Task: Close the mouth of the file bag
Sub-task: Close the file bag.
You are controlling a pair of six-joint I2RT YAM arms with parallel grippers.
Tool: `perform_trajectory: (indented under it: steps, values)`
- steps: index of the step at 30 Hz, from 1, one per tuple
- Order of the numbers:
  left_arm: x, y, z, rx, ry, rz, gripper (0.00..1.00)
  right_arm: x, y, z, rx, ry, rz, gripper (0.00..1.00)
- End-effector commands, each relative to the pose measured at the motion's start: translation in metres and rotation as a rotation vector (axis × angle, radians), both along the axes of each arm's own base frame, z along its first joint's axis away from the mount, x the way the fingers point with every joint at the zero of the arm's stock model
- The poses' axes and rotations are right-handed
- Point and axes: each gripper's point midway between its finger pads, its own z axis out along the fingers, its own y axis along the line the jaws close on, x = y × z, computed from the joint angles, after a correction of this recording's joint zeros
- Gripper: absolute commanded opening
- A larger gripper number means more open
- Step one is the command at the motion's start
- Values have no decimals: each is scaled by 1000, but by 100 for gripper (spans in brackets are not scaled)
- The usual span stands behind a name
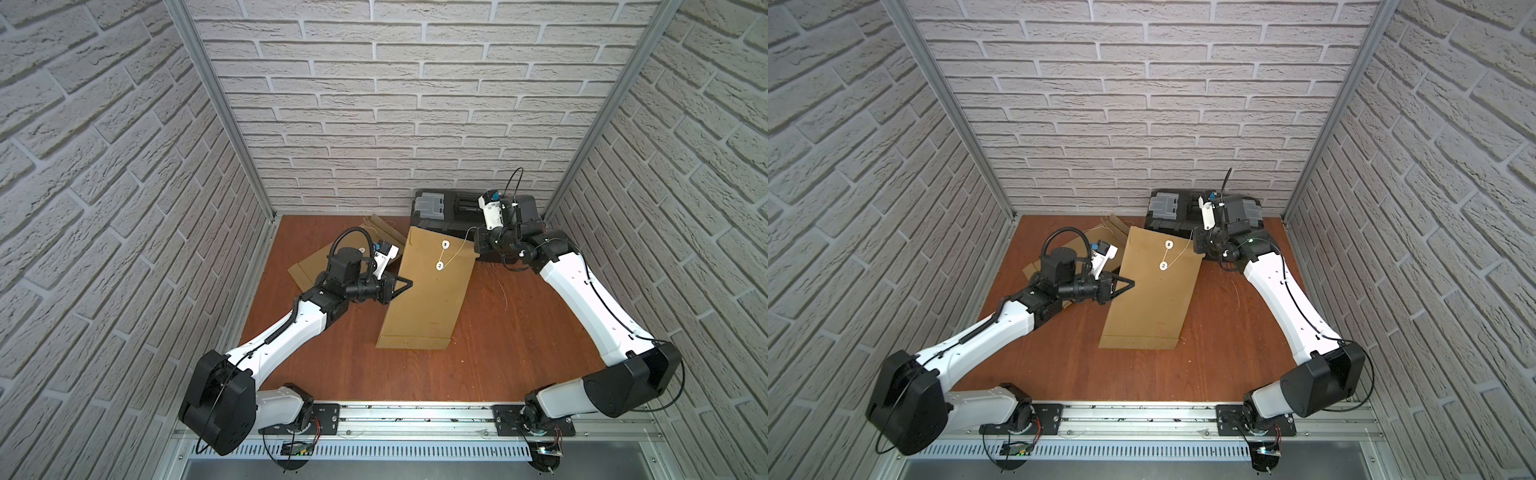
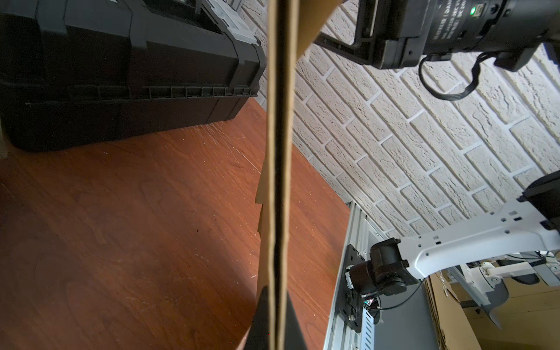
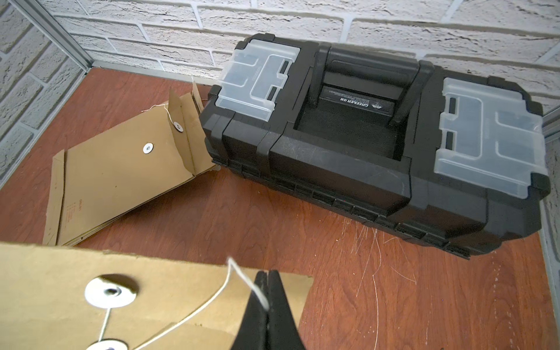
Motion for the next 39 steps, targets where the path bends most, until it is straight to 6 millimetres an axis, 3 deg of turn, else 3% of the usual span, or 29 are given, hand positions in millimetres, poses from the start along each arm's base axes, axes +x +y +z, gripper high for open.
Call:
perform_trajectory:
  steps: [1,13,24,39]
  values:
    - [0,-5,8,-18,-55,-2,0,6,3,8,38,-28,-8,3]
    - [-5,-6,-9,-36,-41,21,0,13,5,1,44,-9,-15,3]
    - [0,-8,-8,-46,-48,14,0,3,18,1,137,-14,14,3]
    - [1,-1,8,-80,-44,-12,0,3,11,6,117,-61,-3,3]
